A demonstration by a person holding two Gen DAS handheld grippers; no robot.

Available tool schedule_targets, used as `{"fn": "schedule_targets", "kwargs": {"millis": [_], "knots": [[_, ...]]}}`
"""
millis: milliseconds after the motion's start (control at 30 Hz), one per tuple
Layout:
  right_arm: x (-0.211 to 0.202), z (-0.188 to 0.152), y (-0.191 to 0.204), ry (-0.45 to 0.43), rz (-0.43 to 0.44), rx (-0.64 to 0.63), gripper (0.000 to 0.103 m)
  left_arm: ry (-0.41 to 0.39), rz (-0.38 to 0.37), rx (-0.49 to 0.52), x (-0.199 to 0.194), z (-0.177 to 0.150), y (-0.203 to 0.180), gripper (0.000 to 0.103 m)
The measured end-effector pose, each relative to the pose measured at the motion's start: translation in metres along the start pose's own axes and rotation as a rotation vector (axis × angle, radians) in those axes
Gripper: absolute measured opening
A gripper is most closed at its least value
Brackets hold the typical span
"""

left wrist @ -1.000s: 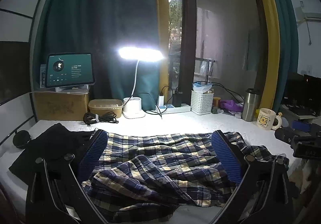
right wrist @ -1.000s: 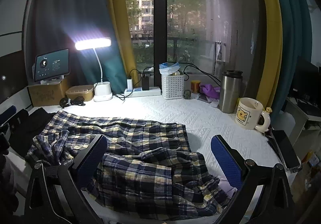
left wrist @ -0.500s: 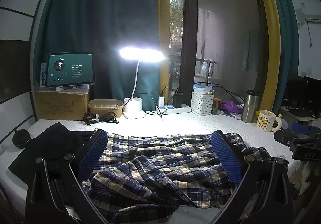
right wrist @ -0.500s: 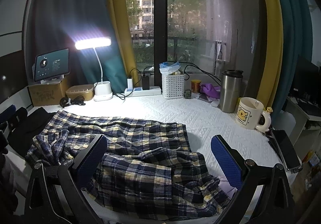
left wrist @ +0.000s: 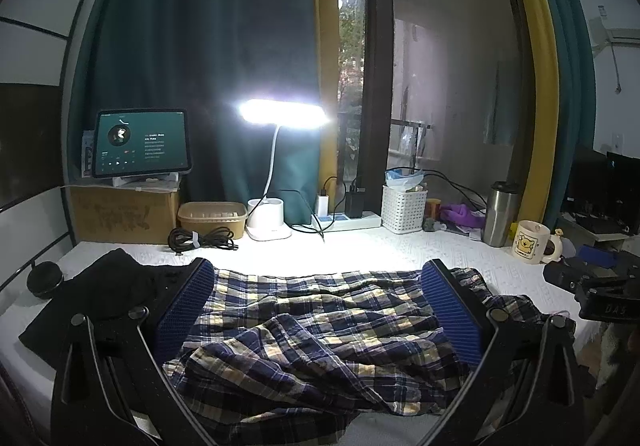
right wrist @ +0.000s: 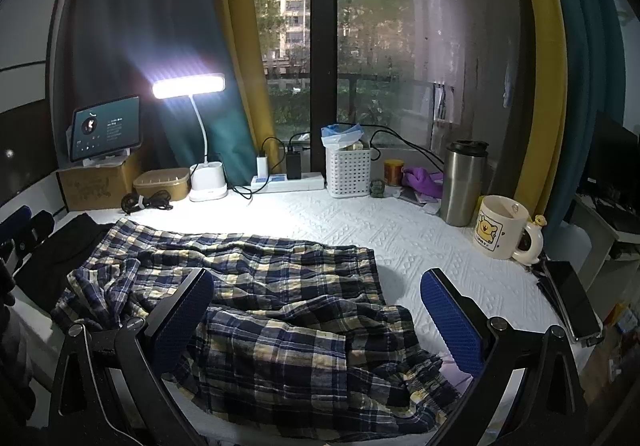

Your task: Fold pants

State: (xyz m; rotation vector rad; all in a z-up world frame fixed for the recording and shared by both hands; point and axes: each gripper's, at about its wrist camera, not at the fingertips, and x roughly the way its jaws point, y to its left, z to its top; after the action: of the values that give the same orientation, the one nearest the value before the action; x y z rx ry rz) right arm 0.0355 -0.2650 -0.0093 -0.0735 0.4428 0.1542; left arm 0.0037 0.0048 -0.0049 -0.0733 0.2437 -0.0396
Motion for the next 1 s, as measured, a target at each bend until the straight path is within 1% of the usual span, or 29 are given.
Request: {"fn": "schedule_targets", "kwargs": {"millis": [1000], "knots": [[0.0027,-0.0023,0.0017,0.01,0.004,-0.009,0.103,0.002,0.001,0.002,-0.0025,-0.0004,-0.0003,0.102]]}}
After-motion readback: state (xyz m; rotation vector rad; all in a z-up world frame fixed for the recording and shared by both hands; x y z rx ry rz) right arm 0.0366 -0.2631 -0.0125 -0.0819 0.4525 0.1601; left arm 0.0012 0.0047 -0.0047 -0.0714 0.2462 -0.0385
